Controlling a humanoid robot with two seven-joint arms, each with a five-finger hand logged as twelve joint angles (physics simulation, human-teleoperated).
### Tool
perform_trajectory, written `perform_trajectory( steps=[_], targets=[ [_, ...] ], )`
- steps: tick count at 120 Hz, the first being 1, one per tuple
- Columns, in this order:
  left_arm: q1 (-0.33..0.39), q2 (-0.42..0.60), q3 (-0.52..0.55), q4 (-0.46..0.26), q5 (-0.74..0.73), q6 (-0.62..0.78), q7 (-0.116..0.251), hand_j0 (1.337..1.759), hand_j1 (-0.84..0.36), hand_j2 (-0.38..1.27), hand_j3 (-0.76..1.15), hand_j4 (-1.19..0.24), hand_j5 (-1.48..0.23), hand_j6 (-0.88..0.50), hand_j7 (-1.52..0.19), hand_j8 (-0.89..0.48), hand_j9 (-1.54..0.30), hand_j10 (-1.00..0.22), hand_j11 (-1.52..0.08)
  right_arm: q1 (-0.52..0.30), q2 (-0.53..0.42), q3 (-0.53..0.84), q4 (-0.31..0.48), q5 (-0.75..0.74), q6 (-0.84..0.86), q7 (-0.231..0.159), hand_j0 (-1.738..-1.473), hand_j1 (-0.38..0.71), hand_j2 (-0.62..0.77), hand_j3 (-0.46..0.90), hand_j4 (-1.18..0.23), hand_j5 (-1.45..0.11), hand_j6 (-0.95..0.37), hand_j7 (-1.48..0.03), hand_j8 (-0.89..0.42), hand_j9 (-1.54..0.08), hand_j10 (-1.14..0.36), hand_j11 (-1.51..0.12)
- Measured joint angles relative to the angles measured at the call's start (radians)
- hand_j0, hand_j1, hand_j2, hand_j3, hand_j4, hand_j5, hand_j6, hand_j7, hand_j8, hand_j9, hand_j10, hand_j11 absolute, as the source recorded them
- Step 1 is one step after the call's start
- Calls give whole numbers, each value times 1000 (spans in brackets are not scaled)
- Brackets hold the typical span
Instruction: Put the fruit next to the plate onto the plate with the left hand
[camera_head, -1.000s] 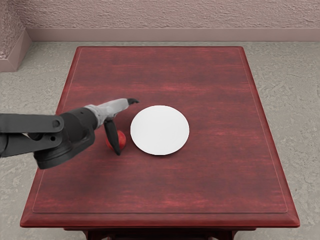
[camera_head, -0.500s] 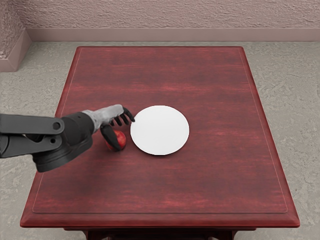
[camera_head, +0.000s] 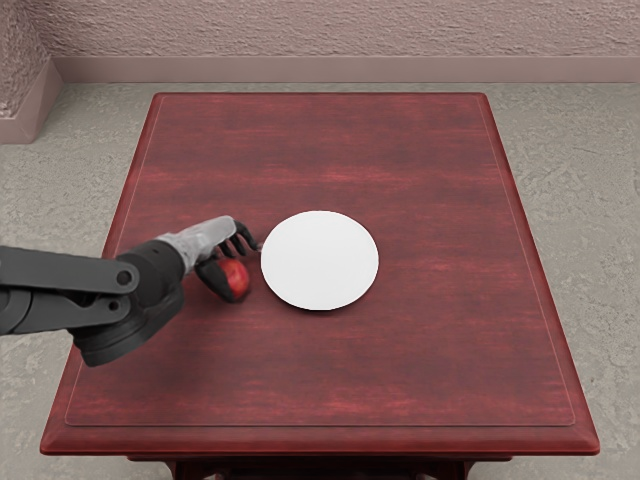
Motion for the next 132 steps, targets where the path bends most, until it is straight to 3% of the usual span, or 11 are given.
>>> perform_trajectory(
  steps=[29, 58, 84, 90, 110, 116, 132],
  targets=[
    [2, 0, 17, -1, -14, 22, 1, 1656, -216, 147, 0, -474, -639, -475, -639, -475, -639, -475, -640, 0, 0, 0, 0, 0, 0, 0, -1658, -349, 0, 0, 0, 0, -1, 0, 0, 0, 0, 0],
    [2, -2, 21, -8, -20, 37, 2, 1655, -252, 308, 0, -608, -778, -472, -789, -461, -796, -599, -795, 0, 0, 0, 0, 0, 0, 0, -1658, -349, 0, 0, 0, 0, -1, 0, 0, 0, 0, 0],
    [8, -3, 21, -8, -21, 36, 1, 1652, -241, 292, 0, -706, -865, -441, -899, -429, -920, -679, -920, 0, 0, 0, 0, 0, 0, 0, -1658, -349, 0, 0, 0, 0, -1, 0, 0, 0, 0, 0],
    [8, -3, 21, -8, -25, 36, 1, 1651, -218, 230, 0, -707, -874, -433, -920, -415, -945, -692, -945, 0, 0, 0, 0, 0, 0, 0, -1658, -349, 0, 0, 0, 0, -1, 0, 0, 0, 0, 0],
    [8, -3, 21, -8, -30, 31, 3, 1648, -254, 314, 0, -682, -945, -384, -985, -377, -1010, -708, -1009, 0, 0, 0, 0, 0, 0, 0, -1658, -349, 0, 0, 0, 0, -1, 0, -1, 0, 0, 0],
    [8, -3, 21, -8, -30, 29, 3, 1647, -294, 445, 0, -662, -972, -361, -1009, -355, -1031, -695, -1031, 0, 0, 0, 0, 0, 0, 0, -1658, -349, 0, 0, 0, 0, -1, 0, -1, 0, 0, 0],
    [9, -3, 20, -8, -27, 22, 3, 1639, -378, 562, 0, -579, -1065, -279, -1082, -282, -1094, -633, -1103, 0, 0, 0, 0, 0, 0, 0, -1658, -349, 0, 0, -1, 0, -1, 0, -1, 0, 0, 0]
  ],
)
